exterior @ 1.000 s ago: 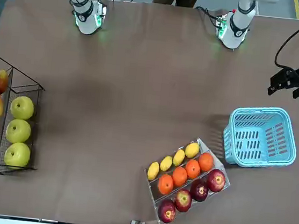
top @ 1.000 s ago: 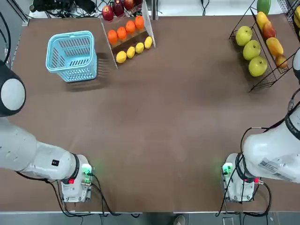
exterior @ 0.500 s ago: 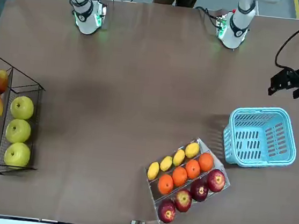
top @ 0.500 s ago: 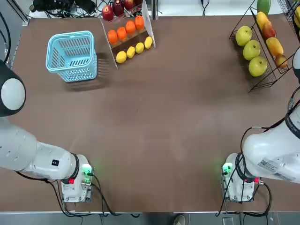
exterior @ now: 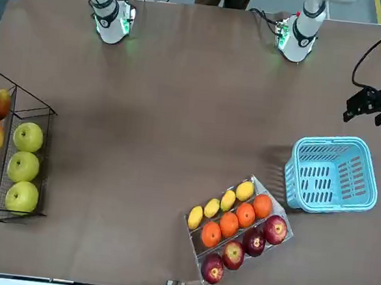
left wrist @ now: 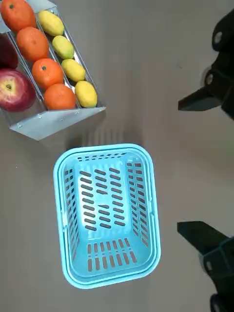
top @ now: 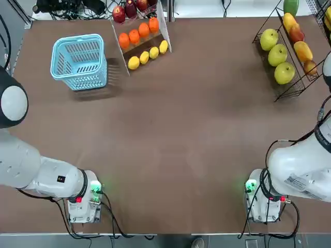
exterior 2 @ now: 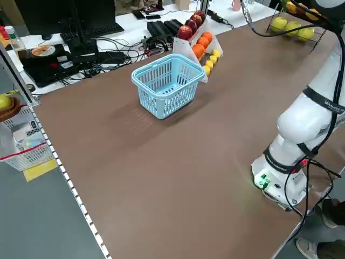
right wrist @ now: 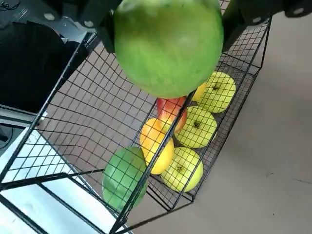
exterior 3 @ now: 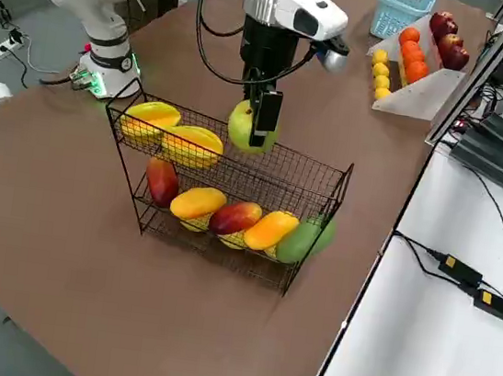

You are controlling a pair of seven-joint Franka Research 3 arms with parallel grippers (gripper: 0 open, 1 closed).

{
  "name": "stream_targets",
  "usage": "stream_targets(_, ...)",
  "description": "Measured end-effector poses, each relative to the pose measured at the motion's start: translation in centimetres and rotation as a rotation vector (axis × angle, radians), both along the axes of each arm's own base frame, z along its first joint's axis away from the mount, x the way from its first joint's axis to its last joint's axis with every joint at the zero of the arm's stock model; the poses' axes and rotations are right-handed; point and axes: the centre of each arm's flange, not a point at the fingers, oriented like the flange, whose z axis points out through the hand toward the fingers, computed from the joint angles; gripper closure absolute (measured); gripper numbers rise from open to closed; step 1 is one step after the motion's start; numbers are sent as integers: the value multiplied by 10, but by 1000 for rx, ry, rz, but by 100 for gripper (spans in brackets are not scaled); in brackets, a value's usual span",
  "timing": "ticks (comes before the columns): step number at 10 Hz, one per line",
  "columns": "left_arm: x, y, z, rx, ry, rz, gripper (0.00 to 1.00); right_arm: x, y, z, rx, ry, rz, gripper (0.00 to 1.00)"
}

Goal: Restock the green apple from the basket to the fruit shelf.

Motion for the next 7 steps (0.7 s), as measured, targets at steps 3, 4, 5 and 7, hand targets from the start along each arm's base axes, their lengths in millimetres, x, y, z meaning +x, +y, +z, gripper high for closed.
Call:
stream_targets(3, 0, 3, 0, -2, -1, 6, 0, 8, -2, -14, 0, 5, 4, 12)
stream_targets(4, 0, 4, 0, -2, -1, 8, 0, 8, -3, -14, -1, 5, 4, 10)
stream_targets(5, 1, 5, 0, -2, -1, 9, 0, 8, -2, -13, -3, 3, 4, 4)
stream_targets(7, 1, 6, 0, -2, -2, 10, 0, 8, -2, -11, -3, 1, 2, 0)
